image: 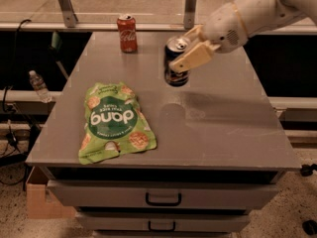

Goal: Move pepsi can near green rice chip bag

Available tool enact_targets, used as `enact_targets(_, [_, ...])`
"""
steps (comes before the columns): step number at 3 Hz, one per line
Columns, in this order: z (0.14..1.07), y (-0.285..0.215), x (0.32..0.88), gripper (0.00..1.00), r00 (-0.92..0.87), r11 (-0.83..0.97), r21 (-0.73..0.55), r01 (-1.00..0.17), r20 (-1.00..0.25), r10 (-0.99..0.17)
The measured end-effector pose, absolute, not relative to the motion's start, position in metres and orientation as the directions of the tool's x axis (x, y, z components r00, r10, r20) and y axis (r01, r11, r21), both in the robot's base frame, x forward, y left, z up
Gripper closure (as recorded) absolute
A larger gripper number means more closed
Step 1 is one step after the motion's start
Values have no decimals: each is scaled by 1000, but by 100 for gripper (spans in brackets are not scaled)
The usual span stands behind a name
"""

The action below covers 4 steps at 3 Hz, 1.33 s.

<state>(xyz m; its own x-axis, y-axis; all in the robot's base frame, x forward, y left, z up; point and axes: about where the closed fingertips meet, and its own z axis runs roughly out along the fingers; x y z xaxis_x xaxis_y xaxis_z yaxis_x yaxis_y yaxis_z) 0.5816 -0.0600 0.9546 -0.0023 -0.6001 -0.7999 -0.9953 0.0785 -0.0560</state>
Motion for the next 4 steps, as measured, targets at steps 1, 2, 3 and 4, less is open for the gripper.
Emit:
enact_targets(1, [940,-31,562,100,14,5,-22,-1000,-782,-623])
enact_targets(2, [925,-11,548,100,26,-50,9,-999,-759,-650])
enact_targets(3, [911,8,535,82,45,-104,35,-994,-736,-676])
enact_targets(4, [903,15,530,59,54,-127,48,-991,-719,-692])
